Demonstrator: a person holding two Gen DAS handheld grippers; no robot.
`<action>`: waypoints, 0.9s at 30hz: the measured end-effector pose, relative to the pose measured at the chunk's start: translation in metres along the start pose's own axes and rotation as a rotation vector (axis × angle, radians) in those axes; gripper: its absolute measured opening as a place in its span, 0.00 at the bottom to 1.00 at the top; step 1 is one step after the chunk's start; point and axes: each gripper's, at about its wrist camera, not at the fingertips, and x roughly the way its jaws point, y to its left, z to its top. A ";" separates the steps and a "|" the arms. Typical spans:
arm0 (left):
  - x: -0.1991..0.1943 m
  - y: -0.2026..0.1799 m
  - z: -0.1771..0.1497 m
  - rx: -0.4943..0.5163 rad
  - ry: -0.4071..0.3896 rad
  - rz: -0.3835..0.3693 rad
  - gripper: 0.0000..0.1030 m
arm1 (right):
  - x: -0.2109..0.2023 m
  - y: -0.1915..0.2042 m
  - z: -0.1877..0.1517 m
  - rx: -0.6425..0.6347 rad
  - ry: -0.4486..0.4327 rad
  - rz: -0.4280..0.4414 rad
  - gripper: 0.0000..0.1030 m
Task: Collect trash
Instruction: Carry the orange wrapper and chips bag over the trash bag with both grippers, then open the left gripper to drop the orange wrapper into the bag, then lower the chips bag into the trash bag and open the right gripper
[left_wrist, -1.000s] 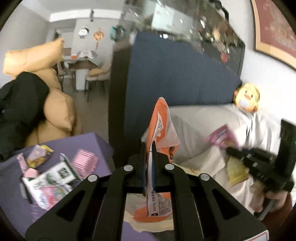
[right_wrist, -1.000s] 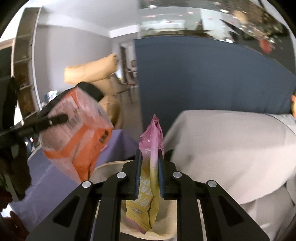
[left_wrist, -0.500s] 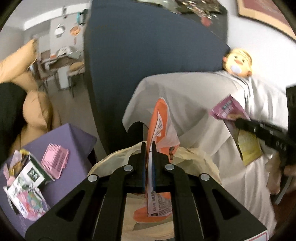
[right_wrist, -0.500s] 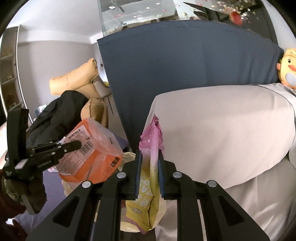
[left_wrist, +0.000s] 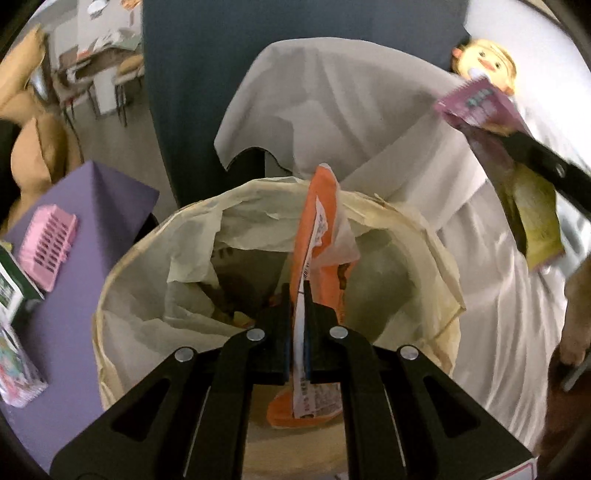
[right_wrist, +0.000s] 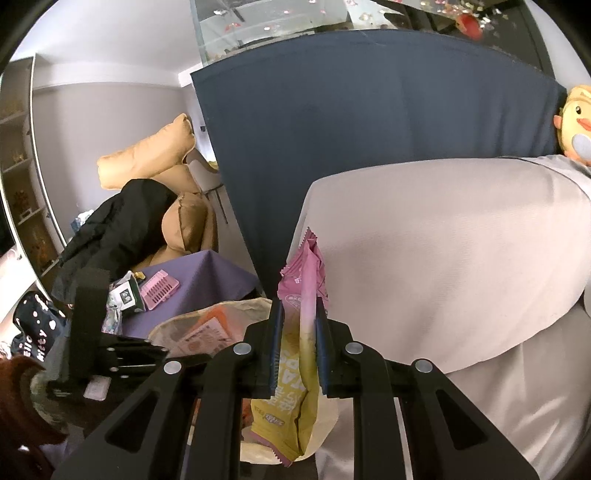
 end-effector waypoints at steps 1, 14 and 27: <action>-0.001 0.004 0.000 -0.022 -0.002 -0.011 0.13 | -0.002 0.000 0.000 -0.004 -0.005 0.001 0.16; -0.104 0.066 -0.029 -0.205 -0.171 0.070 0.38 | 0.012 0.050 0.001 -0.082 0.019 0.105 0.16; -0.154 0.126 -0.085 -0.347 -0.231 0.111 0.38 | 0.113 0.119 -0.020 -0.208 0.284 0.170 0.16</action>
